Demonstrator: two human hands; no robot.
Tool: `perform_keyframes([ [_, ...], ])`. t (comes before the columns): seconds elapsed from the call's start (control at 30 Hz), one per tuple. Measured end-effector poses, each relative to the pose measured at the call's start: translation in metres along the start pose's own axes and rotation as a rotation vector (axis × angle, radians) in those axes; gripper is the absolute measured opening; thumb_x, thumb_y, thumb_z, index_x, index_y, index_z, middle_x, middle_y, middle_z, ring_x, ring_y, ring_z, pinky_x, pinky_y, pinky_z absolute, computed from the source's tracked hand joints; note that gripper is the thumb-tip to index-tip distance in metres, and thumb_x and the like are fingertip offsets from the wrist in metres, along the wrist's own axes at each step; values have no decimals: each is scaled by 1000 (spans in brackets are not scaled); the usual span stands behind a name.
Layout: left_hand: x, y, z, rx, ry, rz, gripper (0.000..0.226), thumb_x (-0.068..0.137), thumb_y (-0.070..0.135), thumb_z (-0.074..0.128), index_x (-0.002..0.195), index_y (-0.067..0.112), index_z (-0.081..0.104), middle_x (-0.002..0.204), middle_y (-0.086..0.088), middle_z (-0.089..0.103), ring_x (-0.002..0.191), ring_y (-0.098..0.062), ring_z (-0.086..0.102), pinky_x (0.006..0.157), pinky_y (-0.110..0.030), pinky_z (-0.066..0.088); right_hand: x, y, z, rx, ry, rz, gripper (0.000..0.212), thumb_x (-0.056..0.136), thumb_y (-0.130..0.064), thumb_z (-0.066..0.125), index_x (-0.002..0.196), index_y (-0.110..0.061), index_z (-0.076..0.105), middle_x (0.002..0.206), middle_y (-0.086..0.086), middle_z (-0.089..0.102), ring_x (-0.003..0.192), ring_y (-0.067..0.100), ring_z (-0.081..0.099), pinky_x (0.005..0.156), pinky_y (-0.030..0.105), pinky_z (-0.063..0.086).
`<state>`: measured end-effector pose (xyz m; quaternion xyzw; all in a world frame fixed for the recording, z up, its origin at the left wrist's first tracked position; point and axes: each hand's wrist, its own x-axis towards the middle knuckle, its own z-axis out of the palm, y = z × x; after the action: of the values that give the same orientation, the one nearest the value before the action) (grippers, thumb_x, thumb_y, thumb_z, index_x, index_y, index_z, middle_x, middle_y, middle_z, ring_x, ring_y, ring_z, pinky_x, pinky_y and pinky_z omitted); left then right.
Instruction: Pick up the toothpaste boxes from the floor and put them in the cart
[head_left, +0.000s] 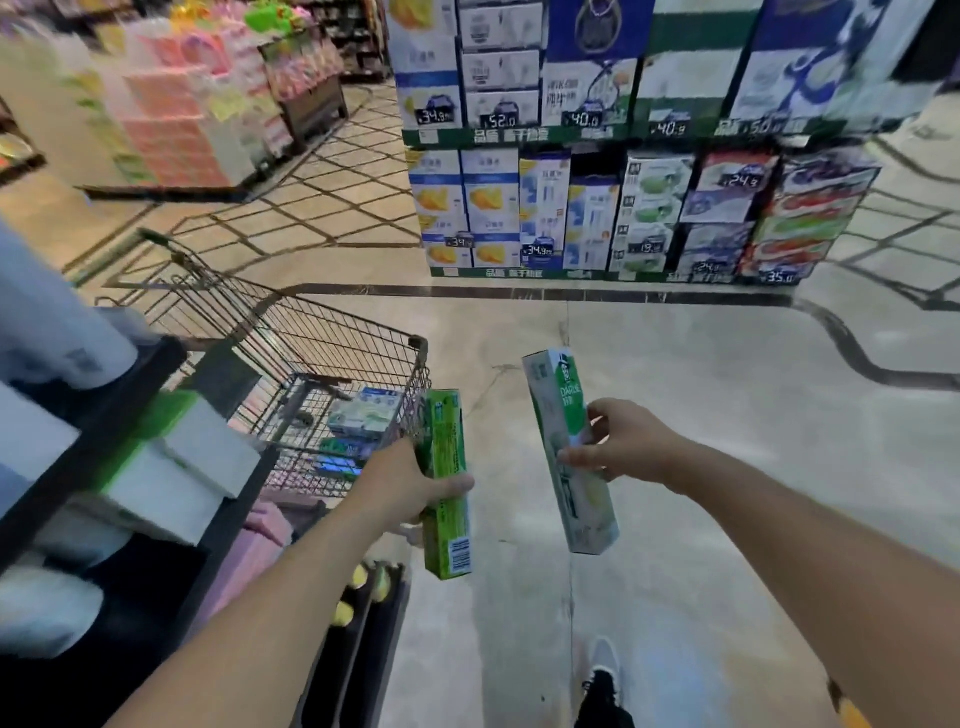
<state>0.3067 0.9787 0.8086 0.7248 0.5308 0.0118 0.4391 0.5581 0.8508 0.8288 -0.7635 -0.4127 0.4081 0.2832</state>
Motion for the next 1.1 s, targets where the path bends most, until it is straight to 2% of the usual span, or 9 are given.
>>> perform_keyframes([
  [0.13,54,44,-2,-3,30,-33,44,72,49,83,98,27,55,95,8,67,82,-13,68,69,-35,62,70,-12,-53,-21,-42,3,39,78,-25,83,107,-11,59,100,4,67,92,23,69,73,42,62],
  [0.3,114,74,-12,-112,84,-85,56,68,51,86,108,23,59,99,7,70,82,-14,71,64,-36,63,161,-39,-90,-92,-107,-47,40,74,-25,86,104,-19,61,98,3,69,88,20,70,71,43,62],
  [0.4,141,75,-25,-101,98,-141,52,70,51,84,104,21,59,98,4,70,82,-15,70,64,-34,63,210,-59,-84,-101,-186,-71,33,75,-25,85,95,-24,59,97,1,68,89,22,70,72,44,62],
  [0.6,216,53,-82,-74,111,-199,45,68,60,81,95,29,62,93,7,72,83,-14,71,78,-38,61,306,-110,-43,-196,-302,-125,54,73,-30,86,116,-12,59,105,5,68,91,23,70,68,42,63],
  [0.77,275,44,-143,-191,147,-235,49,64,58,81,93,27,58,92,3,72,78,-17,72,70,-37,63,372,-166,-30,-292,-326,-136,55,74,-30,85,118,-13,57,102,1,65,89,19,68,66,34,62],
  [0.87,302,32,-175,-229,155,-249,74,48,70,78,99,20,58,94,-1,72,79,-20,73,72,-42,63,410,-199,-22,-332,-326,-132,55,73,-31,86,117,-12,58,100,1,65,87,18,68,67,37,63],
  [0.9,309,26,-184,-242,162,-253,74,48,69,78,100,20,58,96,-1,72,80,-20,72,72,-42,63,422,-209,-17,-338,-325,-134,54,73,-31,86,116,-13,57,101,2,65,88,19,69,69,39,63],
  [1.03,324,2,-213,-311,222,-311,39,71,48,83,91,26,57,94,2,72,79,-18,73,71,-38,63,466,-242,15,-326,-377,-134,41,78,-23,82,108,-12,56,101,5,66,92,25,69,74,43,62],
  [1.1,330,-14,-223,-371,242,-355,35,72,45,83,87,30,56,94,2,71,81,-17,72,72,-38,63,489,-252,37,-332,-427,-140,39,79,-22,81,107,-12,56,101,6,66,92,26,69,75,44,62],
])
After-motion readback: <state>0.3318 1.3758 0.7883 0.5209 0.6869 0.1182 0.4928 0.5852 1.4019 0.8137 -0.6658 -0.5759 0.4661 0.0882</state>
